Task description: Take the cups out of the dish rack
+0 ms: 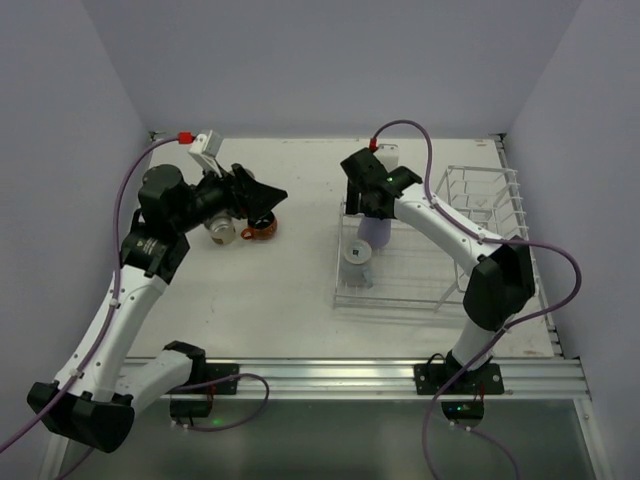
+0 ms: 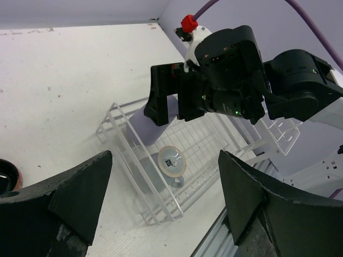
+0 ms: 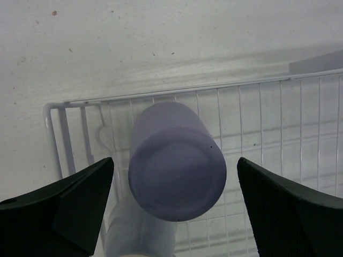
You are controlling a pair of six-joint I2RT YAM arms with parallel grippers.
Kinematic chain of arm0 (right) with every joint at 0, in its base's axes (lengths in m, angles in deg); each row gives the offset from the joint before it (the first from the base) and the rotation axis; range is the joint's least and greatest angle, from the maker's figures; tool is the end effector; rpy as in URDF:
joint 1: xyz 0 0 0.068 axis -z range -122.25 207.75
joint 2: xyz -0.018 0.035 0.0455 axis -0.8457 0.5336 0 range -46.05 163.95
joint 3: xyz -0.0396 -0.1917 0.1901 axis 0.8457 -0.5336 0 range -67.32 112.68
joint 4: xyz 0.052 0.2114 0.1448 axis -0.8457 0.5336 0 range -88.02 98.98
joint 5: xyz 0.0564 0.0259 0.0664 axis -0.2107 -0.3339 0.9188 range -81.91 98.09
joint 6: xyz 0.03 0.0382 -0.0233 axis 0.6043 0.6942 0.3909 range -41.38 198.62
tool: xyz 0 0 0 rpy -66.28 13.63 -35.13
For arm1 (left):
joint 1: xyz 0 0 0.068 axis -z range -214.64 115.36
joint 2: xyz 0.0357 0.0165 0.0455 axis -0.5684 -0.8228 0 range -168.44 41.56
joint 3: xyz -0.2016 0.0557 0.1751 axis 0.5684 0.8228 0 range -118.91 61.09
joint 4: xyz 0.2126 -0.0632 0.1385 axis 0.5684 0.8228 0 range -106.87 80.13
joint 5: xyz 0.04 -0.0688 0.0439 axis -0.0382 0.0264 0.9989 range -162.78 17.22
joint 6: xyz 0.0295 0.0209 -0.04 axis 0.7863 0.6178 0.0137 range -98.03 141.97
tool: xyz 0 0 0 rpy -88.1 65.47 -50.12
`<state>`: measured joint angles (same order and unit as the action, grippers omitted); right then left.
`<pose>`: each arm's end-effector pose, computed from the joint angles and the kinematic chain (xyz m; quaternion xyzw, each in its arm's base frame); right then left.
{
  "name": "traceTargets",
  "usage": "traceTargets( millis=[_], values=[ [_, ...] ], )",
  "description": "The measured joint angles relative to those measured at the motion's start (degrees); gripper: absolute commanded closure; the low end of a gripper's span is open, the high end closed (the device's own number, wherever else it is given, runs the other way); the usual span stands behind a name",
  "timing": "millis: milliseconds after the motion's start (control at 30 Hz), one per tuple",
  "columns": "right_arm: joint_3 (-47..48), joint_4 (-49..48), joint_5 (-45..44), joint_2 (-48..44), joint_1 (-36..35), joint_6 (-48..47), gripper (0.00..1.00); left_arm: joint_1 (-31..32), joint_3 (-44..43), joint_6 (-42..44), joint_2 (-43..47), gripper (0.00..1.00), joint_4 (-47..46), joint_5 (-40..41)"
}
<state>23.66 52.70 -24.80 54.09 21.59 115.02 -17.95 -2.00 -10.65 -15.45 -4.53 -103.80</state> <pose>0.3101 0.2028 0.3038 0.0755 0.9260 -0.0729 0.3627 0.2030 -0.0799 0.4091 0.0773 0.7353 -0.4493 0.5014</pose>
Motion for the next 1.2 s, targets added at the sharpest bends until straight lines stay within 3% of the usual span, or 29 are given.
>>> traceTargets(
  millis=[167,267,400,433,467,767,933,1200],
  values=[
    [-2.67,-3.34,1.73,0.33,0.24,-0.59,0.08,0.00,0.87,0.74,-0.52,0.16,0.17,-0.02],
    [-2.75,-4.44,2.64,1.51,0.35,-1.09,0.20,0.00,1.03,0.76,-0.72,0.15,0.22,-0.04],
    [-2.80,-5.68,2.97,2.23,0.61,-1.55,0.66,0.00,1.11,0.79,-0.79,0.16,0.22,-0.02],
    [-2.80,-5.73,2.89,2.23,0.68,-1.36,0.94,0.00,1.14,0.79,-0.83,0.15,0.22,-0.02],
    [-2.80,-5.77,2.84,2.21,0.68,-1.25,1.00,0.00,1.14,0.79,-0.87,0.15,0.22,-0.02],
    [-1.18,-0.17,0.24,-1.55,0.46,-0.85,1.00,0.00,3.06,0.76,-2.62,0.15,0.24,1.49],
    [2.01,2.34,-0.20,-10.43,-0.39,-1.11,1.00,0.00,4.52,0.24,-4.72,0.14,0.20,3.98],
    [0.22,-1.90,8.13,-26.97,-0.42,-2.21,1.00,0.00,6.99,-3.48,-7.43,0.14,-0.68,4.22]
  ],
)
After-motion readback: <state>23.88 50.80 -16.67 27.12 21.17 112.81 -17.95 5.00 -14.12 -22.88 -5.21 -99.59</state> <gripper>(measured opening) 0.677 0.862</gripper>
